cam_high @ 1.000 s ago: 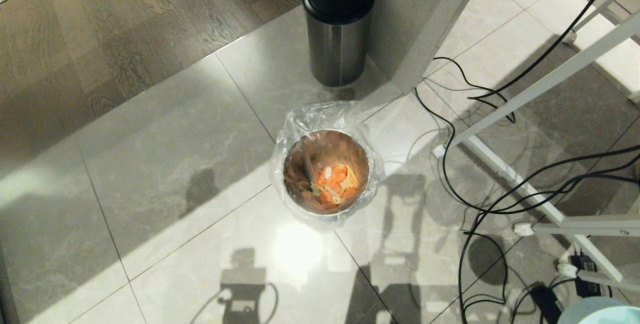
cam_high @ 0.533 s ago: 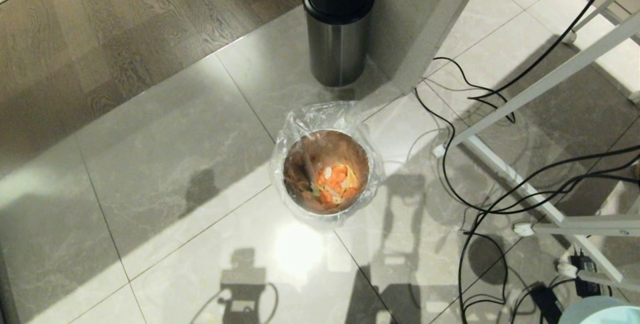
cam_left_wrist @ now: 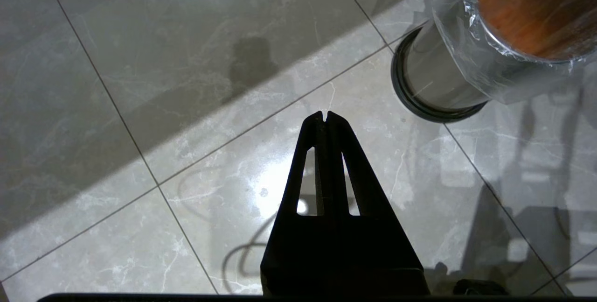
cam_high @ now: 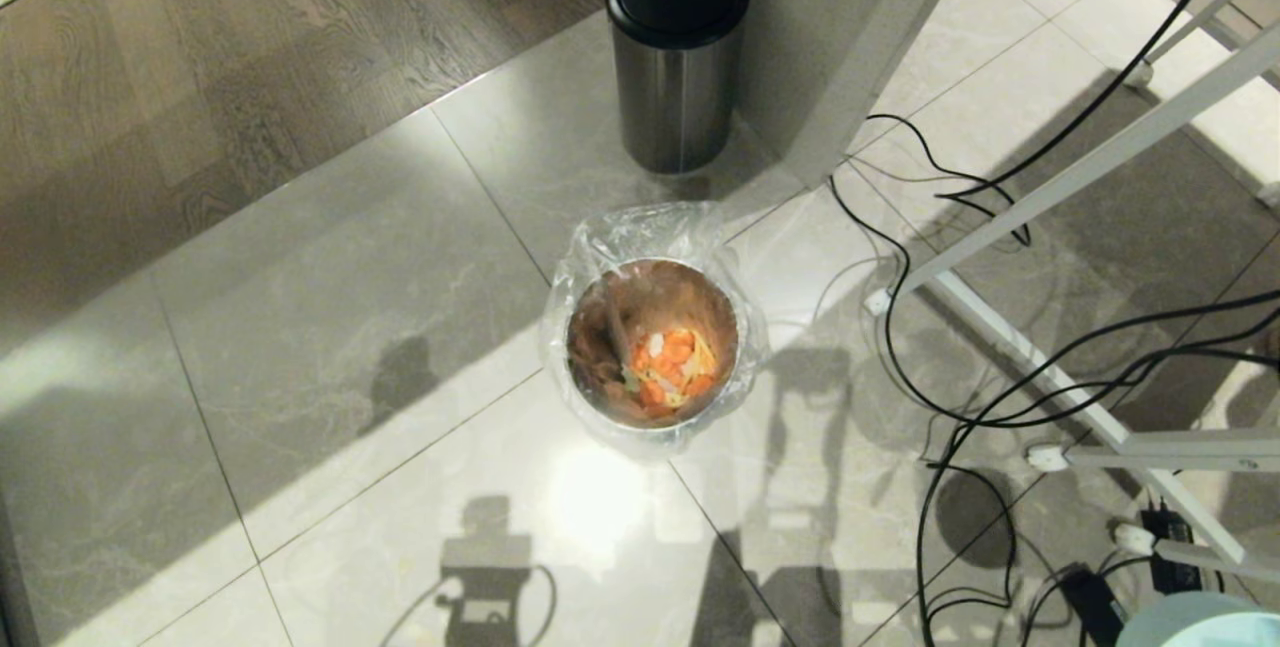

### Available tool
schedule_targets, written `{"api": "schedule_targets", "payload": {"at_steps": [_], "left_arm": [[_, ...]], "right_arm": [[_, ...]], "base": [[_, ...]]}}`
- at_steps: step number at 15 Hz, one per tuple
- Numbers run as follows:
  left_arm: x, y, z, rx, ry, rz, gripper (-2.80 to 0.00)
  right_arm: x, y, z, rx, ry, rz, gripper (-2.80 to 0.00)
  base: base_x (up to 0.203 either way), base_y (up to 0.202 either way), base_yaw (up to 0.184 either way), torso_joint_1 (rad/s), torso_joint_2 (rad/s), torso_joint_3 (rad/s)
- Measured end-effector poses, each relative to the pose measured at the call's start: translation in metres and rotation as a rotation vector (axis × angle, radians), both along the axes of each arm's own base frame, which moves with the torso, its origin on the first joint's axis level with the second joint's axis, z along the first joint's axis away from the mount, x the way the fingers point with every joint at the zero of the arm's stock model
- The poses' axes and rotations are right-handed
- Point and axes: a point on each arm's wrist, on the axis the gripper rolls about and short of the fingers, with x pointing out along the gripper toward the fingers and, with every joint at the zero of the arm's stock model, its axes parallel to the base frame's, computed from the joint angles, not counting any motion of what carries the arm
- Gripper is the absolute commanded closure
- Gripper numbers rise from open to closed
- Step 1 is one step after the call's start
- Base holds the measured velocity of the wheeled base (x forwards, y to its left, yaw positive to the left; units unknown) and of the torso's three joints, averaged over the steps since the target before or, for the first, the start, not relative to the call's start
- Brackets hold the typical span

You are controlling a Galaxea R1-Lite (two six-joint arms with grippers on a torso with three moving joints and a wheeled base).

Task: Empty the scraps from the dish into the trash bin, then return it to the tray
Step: Put the bowl back to the table

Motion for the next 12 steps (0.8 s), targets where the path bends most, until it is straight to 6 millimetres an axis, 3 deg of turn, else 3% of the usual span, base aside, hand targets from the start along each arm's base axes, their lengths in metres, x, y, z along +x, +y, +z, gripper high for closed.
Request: {"api": "schedule_targets", "payload": {"at_steps": [3, 12], "left_arm": [[0.000, 0.000, 0.000, 0.000, 0.000, 0.000, 0.00], [0.000, 0.000, 0.000, 0.000, 0.000, 0.000, 0.00]], "right_arm": [[-0.002, 0.000, 0.000, 0.000, -0.018, 0.067, 0.00], [-0.021, 0.000, -0.003, 0.004, -0.254, 0.042, 0.00]], "base": [[0.000, 0.000, 0.000, 0.000, 0.00, 0.000], [0.000, 0.000, 0.000, 0.000, 0.00, 0.000]]}}
